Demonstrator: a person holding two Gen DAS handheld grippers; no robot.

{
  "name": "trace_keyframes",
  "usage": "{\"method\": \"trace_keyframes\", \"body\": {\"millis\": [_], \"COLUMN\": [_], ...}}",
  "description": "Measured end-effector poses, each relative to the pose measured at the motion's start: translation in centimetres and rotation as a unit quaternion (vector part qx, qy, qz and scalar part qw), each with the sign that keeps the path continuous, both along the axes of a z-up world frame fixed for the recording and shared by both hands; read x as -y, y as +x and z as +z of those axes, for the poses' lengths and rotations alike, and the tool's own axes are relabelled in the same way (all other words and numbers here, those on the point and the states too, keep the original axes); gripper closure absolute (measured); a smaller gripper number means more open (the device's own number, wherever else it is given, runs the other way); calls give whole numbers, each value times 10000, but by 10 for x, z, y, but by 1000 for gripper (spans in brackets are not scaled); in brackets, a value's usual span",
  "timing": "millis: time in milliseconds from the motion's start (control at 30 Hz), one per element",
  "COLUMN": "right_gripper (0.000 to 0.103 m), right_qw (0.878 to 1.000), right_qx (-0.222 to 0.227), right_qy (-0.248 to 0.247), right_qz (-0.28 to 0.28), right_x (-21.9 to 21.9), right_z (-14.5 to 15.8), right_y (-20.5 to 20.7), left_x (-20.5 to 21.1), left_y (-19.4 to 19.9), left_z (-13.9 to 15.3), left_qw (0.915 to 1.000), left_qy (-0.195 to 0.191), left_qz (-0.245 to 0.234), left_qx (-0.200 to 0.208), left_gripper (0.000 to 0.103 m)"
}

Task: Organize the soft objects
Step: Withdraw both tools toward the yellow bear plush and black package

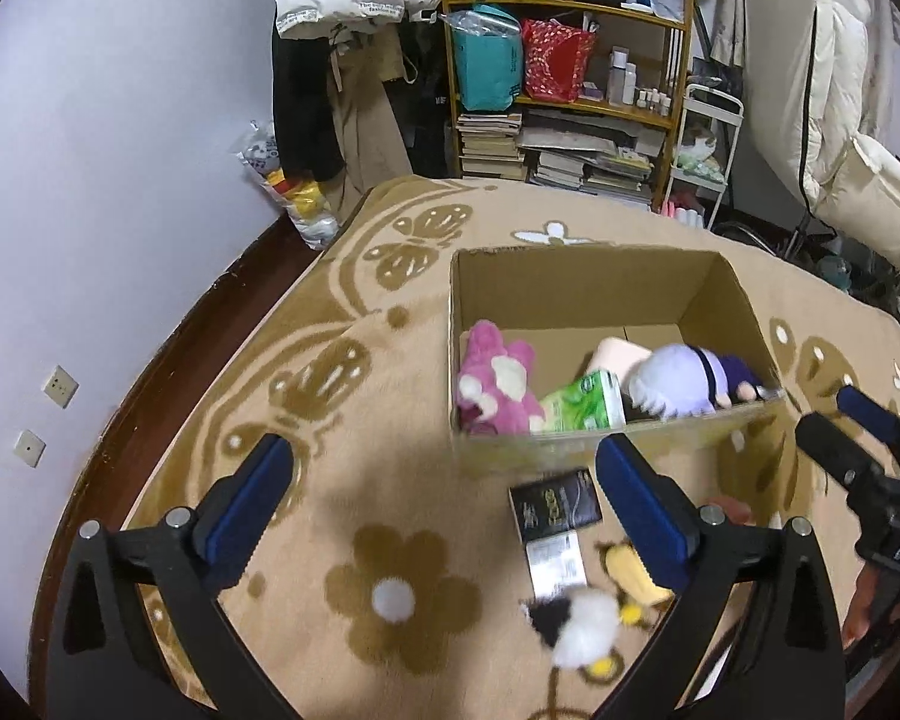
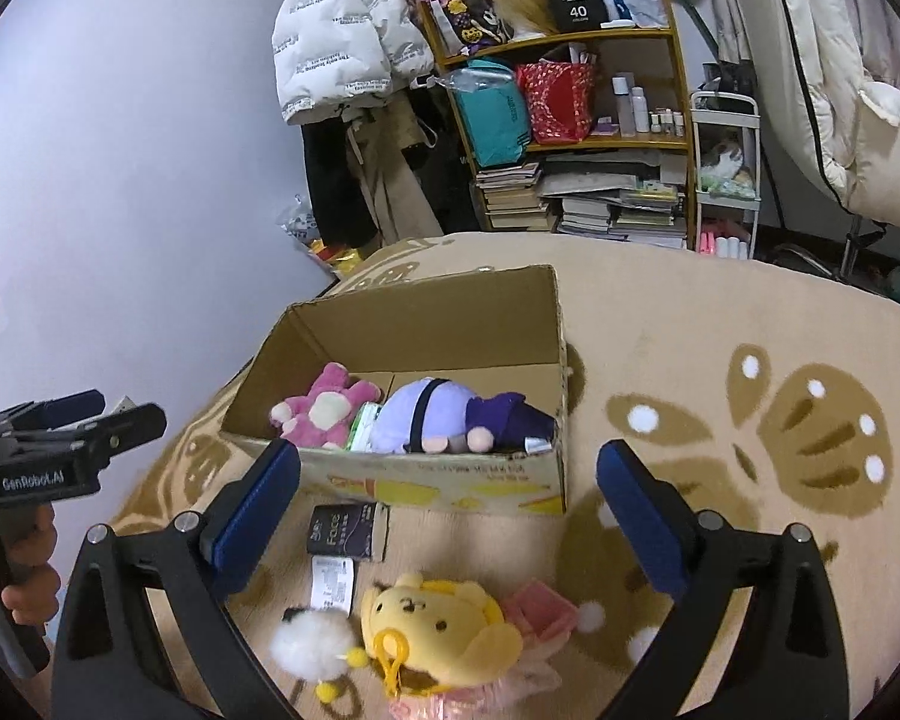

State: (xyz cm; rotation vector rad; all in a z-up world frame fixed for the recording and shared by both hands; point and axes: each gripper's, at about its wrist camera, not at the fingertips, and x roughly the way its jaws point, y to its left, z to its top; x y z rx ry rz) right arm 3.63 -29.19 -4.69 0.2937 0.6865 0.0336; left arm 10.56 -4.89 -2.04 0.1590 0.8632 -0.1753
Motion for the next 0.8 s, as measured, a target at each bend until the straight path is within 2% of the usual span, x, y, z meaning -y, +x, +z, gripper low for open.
{"method": "trace_keyframes", "body": {"millis": [200, 400, 533, 667, 800], "right_gripper": [0, 0, 0, 0, 0], "right_qw": [10000, 9998, 9992, 9965, 9949], "right_qx": [14, -115, -283, -511, -752], "right_qy": [-39, 31, 223, 651, 668], "right_qz": [6, 132, 179, 147, 81], "right_x": [-7, -17, -19, -14, -14], "right_z": [10, 7, 2, -10, -20], "right_y": [-19, -35, -38, -36, -32], "left_x": [-5, -11, -11, -12, -13], "left_y": [-26, -45, -53, -61, -65], "left_z": [7, 10, 4, -6, -17], "left_qw": [9999, 9999, 9997, 9988, 9975], "left_qy": [53, 60, 111, 3, -82], "left_qz": [-100, -94, -80, -47, -33], "left_qx": [9, -80, -220, -483, -700], "left_gripper": [3, 3, 3, 3, 3]}}
